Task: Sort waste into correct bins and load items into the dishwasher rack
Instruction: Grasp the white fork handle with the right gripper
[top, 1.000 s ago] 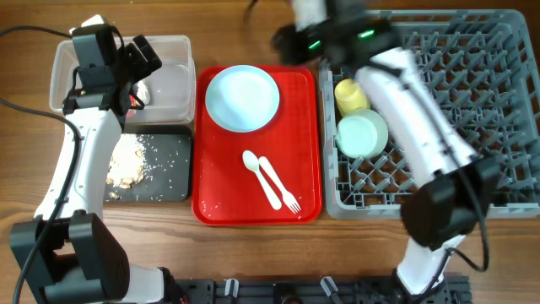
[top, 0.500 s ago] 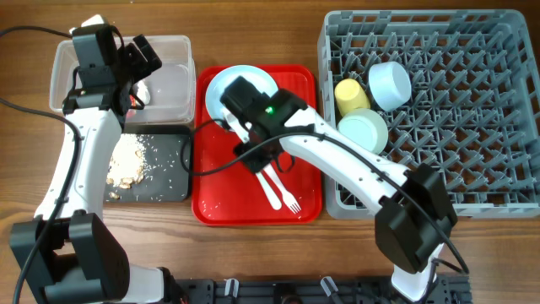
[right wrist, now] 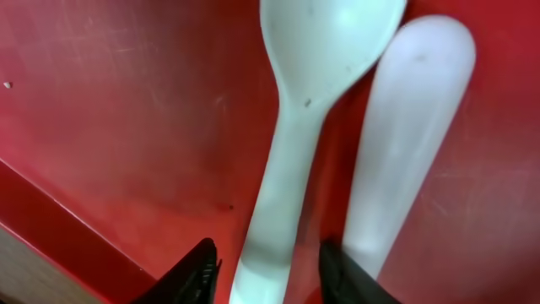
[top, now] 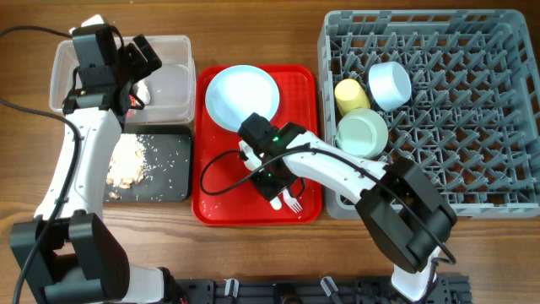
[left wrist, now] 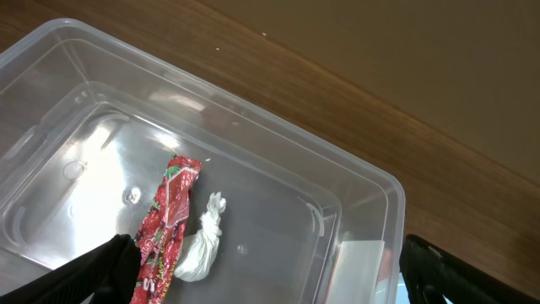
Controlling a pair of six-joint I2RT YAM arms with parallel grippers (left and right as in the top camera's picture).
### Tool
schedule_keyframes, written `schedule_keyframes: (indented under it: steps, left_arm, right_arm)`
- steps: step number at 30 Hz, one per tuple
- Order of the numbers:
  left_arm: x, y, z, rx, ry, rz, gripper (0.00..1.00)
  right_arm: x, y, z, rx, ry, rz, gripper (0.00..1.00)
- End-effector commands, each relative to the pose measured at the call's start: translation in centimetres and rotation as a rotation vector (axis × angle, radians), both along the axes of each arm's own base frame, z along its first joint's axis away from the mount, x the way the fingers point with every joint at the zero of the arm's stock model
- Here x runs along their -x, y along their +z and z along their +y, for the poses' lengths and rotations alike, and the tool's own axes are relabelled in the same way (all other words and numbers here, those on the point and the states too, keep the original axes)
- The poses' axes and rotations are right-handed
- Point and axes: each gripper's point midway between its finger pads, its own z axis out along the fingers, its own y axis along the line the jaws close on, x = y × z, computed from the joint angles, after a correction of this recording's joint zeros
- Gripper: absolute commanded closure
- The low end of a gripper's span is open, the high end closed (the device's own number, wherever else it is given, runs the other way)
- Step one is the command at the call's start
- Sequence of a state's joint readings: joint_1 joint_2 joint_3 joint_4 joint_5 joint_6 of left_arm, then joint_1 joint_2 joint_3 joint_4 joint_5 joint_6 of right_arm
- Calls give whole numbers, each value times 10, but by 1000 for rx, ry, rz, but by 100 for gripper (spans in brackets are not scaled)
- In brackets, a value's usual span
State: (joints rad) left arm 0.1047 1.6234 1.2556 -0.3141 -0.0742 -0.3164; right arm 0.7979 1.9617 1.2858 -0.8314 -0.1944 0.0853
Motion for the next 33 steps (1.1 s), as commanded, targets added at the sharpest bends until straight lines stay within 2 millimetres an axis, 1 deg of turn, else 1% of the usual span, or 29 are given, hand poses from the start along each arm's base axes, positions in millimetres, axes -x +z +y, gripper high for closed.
schedule_keyframes:
  steps: [1, 4, 5, 8, 10, 13, 15, 19, 21, 28, 29, 32, 33]
  left_arm:
    - [0, 4, 2, 1, 8, -11, 0]
    - [0, 4, 2, 1, 8, -12, 0]
    - [0, 4, 2, 1, 8, -12, 0]
    - [0, 4, 2, 1, 8, -12, 0]
    - [0, 4, 2, 1, 8, -12, 0]
    - [0, 4, 2, 1, 8, -12, 0]
    - [0, 4, 2, 2, 8, -11, 0]
    - [0, 4, 2, 1, 8, -12, 0]
    - [0, 4, 2, 1, 8, -12, 0]
    - [0, 4, 2, 2, 8, -11, 0]
    - [0, 4, 2, 1, 8, -12, 0]
    - [0, 4, 2, 1, 8, -12, 0]
    - [0, 4, 2, 2, 8, -11, 0]
  right_arm:
    - [-4, 0, 4, -28, 49, -24, 56]
    - [-9, 0, 6, -30, 63, -51, 51]
    - [-10, 0, 6, -32, 63, -58, 47]
    - [-17, 1, 11, -48, 78, -89, 46]
    - [-23, 1, 10, -40, 75, -121, 48]
    - [-29, 1, 10, -32, 73, -149, 49]
    - [-35, 2, 12, -34, 71, -180, 57]
    - [-48, 5, 20, -61, 89, -242, 60]
    - [-53, 6, 21, -64, 86, -264, 65]
    - [-52, 1, 21, -58, 91, -259, 73]
    - [-52, 1, 21, -58, 103, -260, 75]
    - [-52, 1, 21, -57, 103, -261, 76]
    - [-56, 1, 19, -44, 100, -280, 76]
